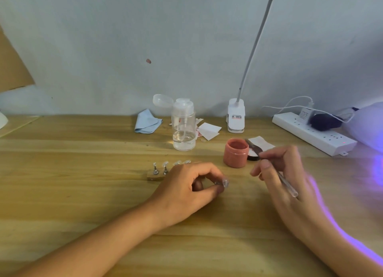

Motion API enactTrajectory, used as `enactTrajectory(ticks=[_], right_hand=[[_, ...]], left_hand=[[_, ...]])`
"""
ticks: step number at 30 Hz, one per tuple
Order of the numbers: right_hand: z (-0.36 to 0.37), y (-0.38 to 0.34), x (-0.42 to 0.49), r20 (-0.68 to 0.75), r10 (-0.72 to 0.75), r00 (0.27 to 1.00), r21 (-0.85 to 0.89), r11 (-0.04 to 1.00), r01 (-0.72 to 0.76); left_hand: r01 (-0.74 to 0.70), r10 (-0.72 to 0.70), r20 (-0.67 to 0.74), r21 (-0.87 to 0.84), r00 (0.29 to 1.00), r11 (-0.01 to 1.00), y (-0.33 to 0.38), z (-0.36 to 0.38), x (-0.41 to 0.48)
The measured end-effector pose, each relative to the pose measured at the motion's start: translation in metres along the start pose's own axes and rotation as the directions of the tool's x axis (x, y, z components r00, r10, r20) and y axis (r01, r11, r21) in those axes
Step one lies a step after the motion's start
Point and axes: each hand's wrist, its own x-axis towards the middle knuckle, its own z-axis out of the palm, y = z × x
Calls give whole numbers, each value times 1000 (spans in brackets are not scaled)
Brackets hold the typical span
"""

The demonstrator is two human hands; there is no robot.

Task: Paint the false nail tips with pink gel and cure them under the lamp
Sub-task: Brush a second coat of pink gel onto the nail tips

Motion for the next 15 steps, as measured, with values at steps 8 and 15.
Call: enactTrajectory(ticks=[8,15], right_hand=[[-2,3,4,18,69,997,9,998,-70],[-2,-1,6,-15,76,997,48,996,-75]], left_hand=[[-27,28,-16,74,999,997,-2,1,-1],[-31,32,-10,90,999,995,1,0,0]])
